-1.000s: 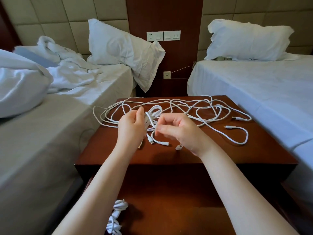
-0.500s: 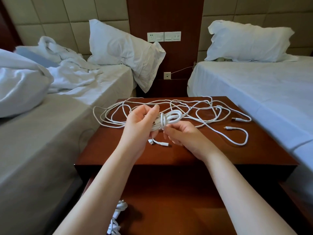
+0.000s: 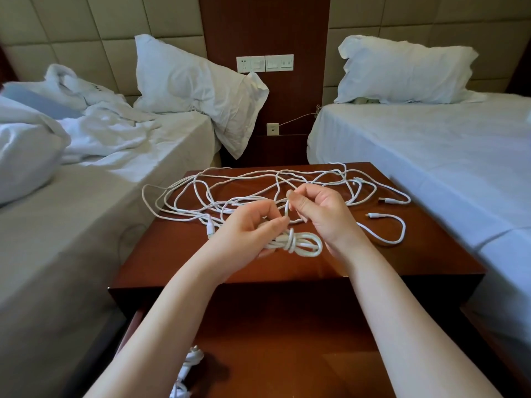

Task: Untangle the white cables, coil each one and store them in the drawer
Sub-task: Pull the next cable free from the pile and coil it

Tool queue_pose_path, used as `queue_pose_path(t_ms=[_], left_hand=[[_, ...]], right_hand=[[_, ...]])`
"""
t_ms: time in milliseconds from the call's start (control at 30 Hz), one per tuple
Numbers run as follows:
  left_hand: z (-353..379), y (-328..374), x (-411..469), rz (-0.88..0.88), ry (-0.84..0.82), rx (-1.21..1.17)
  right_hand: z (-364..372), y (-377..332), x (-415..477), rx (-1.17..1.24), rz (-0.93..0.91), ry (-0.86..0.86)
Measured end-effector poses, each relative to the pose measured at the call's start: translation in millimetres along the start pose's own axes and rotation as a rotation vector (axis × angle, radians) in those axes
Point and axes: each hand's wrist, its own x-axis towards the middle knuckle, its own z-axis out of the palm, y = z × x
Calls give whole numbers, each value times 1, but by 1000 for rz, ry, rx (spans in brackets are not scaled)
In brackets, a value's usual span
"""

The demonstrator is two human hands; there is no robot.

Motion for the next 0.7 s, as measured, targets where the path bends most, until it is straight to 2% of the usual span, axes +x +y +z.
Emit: queue_pose_path(t_ms=[133,267,400,533,700], left_hand=[[-1,-6,4,-54,142,161],[0,-16,10,-130,335,360],[-9,-19,14,-152,590,296],[-19,-19,13,-75,827,232],[-22,-19,8,21,893,-26]], right_hand=[[0,-8,1,18,-15,63],[6,-16,0,-62,-72,39],[13,-27,-2,-219,-115,-120],[25,-30,-6,-275,-99,-259],[40,-19,-7,-395,-171,-236]])
